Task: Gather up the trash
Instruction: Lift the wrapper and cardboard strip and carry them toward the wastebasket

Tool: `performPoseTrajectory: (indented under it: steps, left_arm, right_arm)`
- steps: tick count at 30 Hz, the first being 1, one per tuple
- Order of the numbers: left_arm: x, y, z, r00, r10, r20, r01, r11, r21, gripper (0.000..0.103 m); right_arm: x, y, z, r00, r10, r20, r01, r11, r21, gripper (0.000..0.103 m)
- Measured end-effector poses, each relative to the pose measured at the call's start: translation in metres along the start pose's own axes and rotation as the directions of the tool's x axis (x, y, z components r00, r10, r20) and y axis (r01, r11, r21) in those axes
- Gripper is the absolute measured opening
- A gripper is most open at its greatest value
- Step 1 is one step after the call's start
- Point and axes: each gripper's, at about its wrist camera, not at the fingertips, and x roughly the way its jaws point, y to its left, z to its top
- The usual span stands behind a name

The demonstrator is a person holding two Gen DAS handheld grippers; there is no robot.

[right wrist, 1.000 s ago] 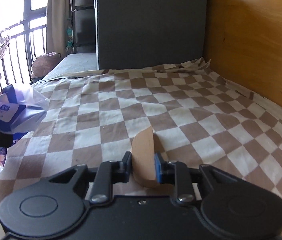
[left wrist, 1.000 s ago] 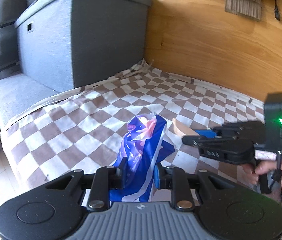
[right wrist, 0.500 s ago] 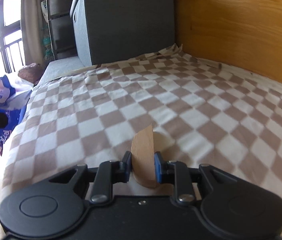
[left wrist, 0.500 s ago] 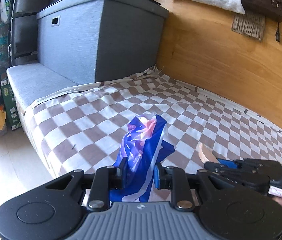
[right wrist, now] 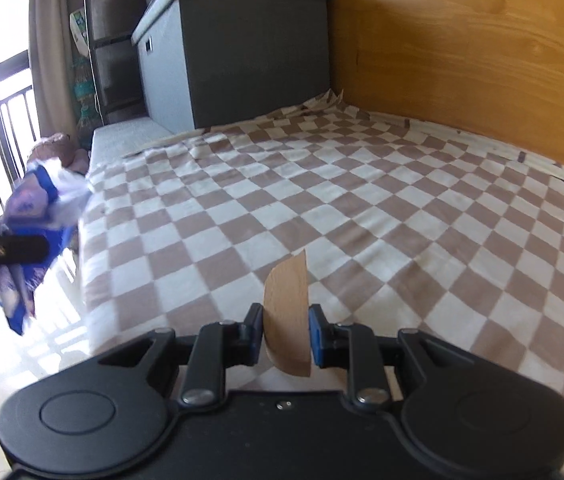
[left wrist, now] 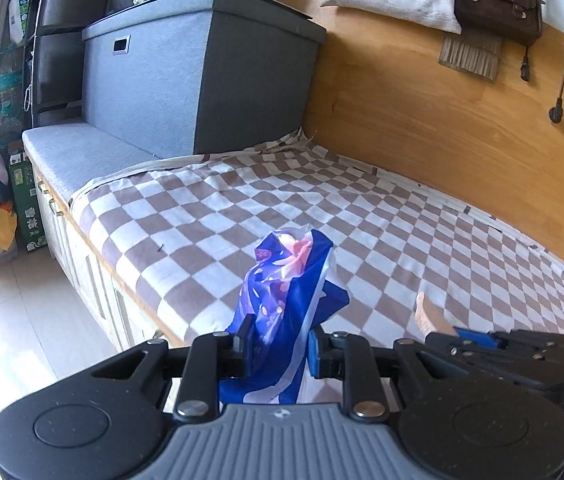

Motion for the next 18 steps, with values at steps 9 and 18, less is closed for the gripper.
performPoseTrajectory:
  steps: [9,18]
  left_arm:
    - [-0.029,0.006,-0.027,1.0,0.022,0.008,-0.022,1.0,0.011,0.026]
    - [-0.054,0.029,-0.047,0.998,0.058,0.018,-0.057,0.998,-0.023,0.026]
  right_arm:
    - [-0.04,0.032,-0.011,0.998,0.004,0.066,-0.005,1.0,0.014,0.025]
    - [-0.054,0.066,-0.022,0.996,0.029,0.081,-0.027,0.999,-0.031,0.025]
